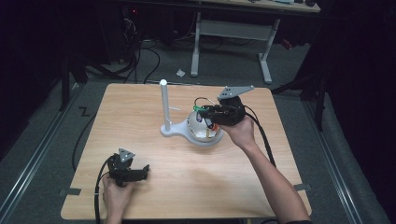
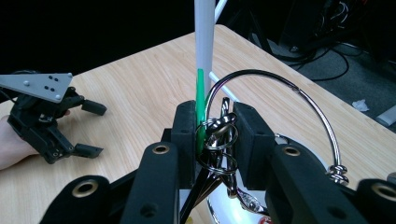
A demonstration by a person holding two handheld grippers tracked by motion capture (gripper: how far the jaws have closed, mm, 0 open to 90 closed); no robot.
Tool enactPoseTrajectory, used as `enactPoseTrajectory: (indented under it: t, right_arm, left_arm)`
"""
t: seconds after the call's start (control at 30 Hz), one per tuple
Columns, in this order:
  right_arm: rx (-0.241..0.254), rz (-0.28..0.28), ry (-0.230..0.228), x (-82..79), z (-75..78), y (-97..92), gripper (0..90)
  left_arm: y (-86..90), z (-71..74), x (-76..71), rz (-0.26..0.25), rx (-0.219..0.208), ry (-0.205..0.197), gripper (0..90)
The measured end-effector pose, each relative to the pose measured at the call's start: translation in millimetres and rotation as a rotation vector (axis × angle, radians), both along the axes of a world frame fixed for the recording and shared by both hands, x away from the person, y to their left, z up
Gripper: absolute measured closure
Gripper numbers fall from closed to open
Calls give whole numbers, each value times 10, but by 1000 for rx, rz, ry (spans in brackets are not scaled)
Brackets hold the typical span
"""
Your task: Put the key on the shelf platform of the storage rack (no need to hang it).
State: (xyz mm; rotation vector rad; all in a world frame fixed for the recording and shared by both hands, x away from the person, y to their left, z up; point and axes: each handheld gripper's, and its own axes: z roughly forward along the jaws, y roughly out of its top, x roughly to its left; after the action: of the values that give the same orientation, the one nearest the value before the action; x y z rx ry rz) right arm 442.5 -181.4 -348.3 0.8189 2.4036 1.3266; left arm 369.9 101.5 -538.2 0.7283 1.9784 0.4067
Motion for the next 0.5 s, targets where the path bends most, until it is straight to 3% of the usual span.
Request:
enactPoseTrajectory:
  t: [0.5]
  right_arm:
    - [-21, -45, 32, 196, -262, 67, 719]
  left_arm:
    - [6, -7, 0, -3, 12, -7, 36]
